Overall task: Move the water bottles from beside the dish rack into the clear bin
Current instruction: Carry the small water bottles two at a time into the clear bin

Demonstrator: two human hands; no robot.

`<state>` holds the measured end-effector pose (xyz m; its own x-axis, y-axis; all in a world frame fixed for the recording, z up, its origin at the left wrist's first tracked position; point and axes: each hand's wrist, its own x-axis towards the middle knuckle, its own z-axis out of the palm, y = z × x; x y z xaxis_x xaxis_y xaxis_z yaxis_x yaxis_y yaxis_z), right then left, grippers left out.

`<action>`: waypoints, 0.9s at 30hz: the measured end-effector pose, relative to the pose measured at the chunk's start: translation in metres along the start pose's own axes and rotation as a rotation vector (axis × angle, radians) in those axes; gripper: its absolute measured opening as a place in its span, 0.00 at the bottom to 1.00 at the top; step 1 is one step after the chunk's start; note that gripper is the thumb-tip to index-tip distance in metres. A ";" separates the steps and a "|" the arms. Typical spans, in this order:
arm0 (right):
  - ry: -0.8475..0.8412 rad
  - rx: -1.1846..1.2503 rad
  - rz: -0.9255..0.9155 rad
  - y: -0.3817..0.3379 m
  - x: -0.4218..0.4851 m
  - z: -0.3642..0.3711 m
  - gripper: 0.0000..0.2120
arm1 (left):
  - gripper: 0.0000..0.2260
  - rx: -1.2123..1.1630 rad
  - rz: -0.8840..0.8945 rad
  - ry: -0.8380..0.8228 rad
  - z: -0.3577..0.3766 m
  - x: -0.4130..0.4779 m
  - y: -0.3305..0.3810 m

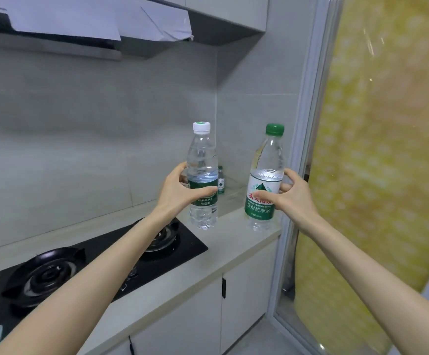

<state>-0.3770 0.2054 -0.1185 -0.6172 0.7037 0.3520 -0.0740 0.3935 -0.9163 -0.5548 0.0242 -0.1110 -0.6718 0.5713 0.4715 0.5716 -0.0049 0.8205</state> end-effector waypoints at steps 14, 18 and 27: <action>-0.108 -0.022 -0.034 0.096 0.245 -0.009 0.31 | 0.30 0.037 -0.089 0.115 0.123 0.199 -0.090; -0.129 -0.033 -0.039 0.122 0.306 0.003 0.32 | 0.25 0.055 -0.126 0.140 0.139 0.244 -0.113; -0.180 0.015 0.020 0.190 0.418 0.053 0.33 | 0.27 0.075 -0.195 0.180 0.166 0.340 -0.198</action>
<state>-0.6909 0.5432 -0.1553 -0.7490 0.5931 0.2953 -0.0712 0.3711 -0.9258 -0.8176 0.3556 -0.1667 -0.8416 0.4004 0.3625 0.4522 0.1552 0.8783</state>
